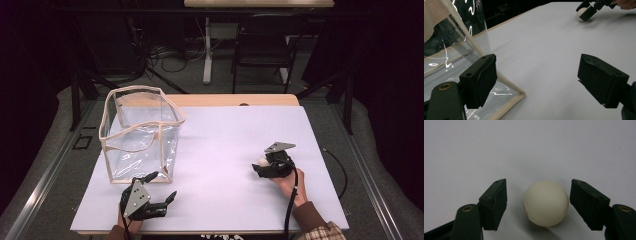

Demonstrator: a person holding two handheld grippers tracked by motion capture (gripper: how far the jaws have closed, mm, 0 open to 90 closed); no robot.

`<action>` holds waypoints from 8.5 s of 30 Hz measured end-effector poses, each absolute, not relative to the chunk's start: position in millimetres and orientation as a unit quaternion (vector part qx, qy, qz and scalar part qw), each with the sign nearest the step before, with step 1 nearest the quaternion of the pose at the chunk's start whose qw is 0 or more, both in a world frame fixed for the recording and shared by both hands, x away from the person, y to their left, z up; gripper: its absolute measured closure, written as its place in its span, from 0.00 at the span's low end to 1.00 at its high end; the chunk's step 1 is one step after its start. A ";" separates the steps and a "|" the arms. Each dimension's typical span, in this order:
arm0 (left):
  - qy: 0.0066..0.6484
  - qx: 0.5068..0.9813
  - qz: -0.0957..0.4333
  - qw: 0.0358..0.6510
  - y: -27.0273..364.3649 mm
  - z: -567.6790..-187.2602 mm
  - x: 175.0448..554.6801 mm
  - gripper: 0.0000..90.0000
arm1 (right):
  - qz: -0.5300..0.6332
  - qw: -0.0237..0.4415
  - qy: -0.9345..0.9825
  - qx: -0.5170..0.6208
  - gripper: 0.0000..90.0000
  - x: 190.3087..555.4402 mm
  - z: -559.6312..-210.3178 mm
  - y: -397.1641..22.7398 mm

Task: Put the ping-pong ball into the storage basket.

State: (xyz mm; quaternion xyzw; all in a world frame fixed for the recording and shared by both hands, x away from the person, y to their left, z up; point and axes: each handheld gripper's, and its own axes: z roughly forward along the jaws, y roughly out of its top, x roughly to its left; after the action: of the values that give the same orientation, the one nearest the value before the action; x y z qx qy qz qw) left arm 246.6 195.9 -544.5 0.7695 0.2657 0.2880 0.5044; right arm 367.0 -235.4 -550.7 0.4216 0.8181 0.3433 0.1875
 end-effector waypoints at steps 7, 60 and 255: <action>0.267 0.769 0.287 0.505 195.6 -544.7 246.7 0.18 | 0.339 0.190 0.815 0.429 0.48 367.0 -551.3 -236.7; 0.267 0.768 0.285 0.507 195.7 -544.9 247.4 0.18 | 0.382 0.240 0.792 0.411 0.57 349.6 -519.1 -244.0; 0.263 0.769 0.280 0.511 195.5 -545.2 248.9 0.17 | 0.498 0.221 0.794 0.272 0.57 372.3 -438.6 -147.1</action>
State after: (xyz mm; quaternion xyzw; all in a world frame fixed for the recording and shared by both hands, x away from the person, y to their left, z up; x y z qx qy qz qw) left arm 248.9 195.5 -545.2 0.7687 0.2631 0.2800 0.5114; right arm 372.3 -147.1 -438.6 0.2716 0.7937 0.4975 0.2208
